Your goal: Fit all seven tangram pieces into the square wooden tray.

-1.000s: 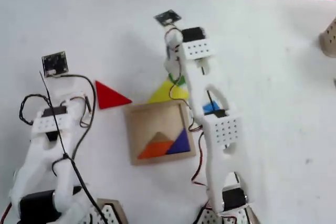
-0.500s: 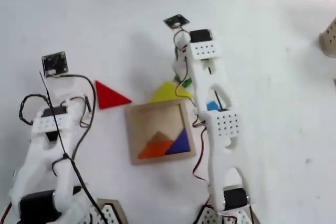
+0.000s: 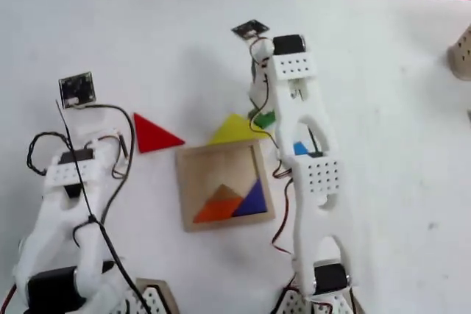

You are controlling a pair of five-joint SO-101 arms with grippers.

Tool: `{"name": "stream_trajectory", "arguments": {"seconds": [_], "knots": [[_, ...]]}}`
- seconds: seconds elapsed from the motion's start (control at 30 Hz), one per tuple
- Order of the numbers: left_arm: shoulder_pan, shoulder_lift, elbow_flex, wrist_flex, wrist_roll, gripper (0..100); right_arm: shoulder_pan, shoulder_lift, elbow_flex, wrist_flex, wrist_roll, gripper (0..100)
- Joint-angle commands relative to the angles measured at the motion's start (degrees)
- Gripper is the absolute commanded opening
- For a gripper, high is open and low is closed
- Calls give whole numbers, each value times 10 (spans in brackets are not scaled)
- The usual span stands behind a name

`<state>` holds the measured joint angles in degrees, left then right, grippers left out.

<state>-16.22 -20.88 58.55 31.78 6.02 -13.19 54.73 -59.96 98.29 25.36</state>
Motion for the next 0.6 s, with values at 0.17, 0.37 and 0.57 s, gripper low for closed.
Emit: {"name": "stream_trajectory", "arguments": {"seconds": [0.17, 0.37, 0.57], "knots": [[7, -4, -2, -3, -4, 20, -50, 15, -30, -7, 11, 265], [7, -4, -3, -3, -4, 20, -50, 36, -40, -7, 35, 265], [7, -4, -3, -3, -4, 20, -29, 69, -45, -10, 70, 265]]}}
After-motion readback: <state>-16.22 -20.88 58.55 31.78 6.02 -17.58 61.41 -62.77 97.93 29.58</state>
